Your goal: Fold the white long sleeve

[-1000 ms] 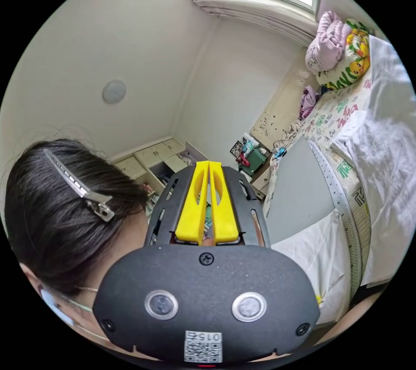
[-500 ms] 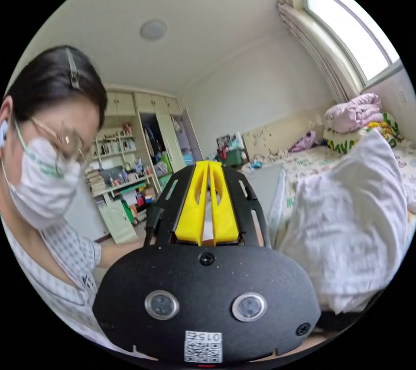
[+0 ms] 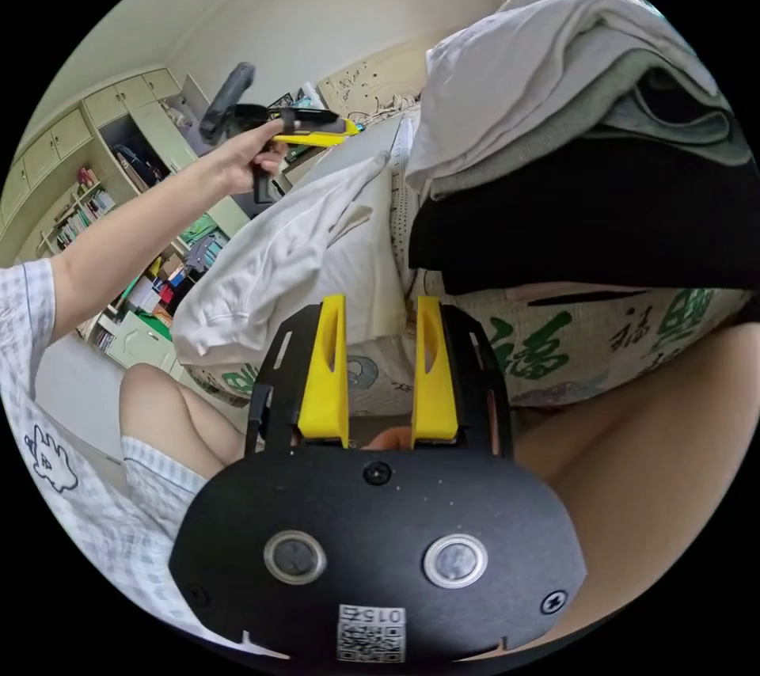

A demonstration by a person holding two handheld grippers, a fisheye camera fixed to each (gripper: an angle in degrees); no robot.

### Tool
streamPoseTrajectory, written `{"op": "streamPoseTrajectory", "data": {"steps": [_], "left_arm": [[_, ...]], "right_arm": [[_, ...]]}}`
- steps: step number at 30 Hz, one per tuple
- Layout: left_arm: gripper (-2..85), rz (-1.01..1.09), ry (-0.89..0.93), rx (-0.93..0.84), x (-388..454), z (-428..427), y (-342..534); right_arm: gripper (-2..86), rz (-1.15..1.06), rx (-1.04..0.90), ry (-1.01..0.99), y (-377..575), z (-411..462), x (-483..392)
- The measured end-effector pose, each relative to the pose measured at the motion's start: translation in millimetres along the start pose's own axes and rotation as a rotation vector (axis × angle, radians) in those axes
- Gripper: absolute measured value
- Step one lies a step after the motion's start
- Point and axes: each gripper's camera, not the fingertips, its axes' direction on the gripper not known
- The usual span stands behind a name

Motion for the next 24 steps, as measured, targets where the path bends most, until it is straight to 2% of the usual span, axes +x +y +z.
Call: {"op": "streamPoseTrajectory", "data": {"steps": [3, 6, 11, 17, 21, 24], "left_arm": [[11.4, 0.004, -0.086, -0.124, 8, 43, -26], [9.3, 0.017, -0.081, -0.203, 14, 72, -35], [3.6, 0.032, -0.124, -0.188, 15, 68, -32], [2.0, -0.063, -0.042, 0.018, -10, 1, -35], [1.9, -0.074, 0.126, 0.259, -29, -77, -32], [1.9, -0.092, 0.233, 0.383, -54, -133, -12]], "right_arm": [[8.6, -0.001, -0.024, -0.07, 1, 16, 5], [2.7, 0.03, -0.015, -0.077, 8, 26, 16], [-0.6, 0.03, 0.0, -0.085, 14, 34, 28], [-1.0, -0.044, 0.167, 0.057, 12, -5, 25], [-0.9, -0.116, 0.348, 0.141, -7, -59, 17], [-0.8, -0.23, 0.396, 0.066, -20, -90, -1]]}}
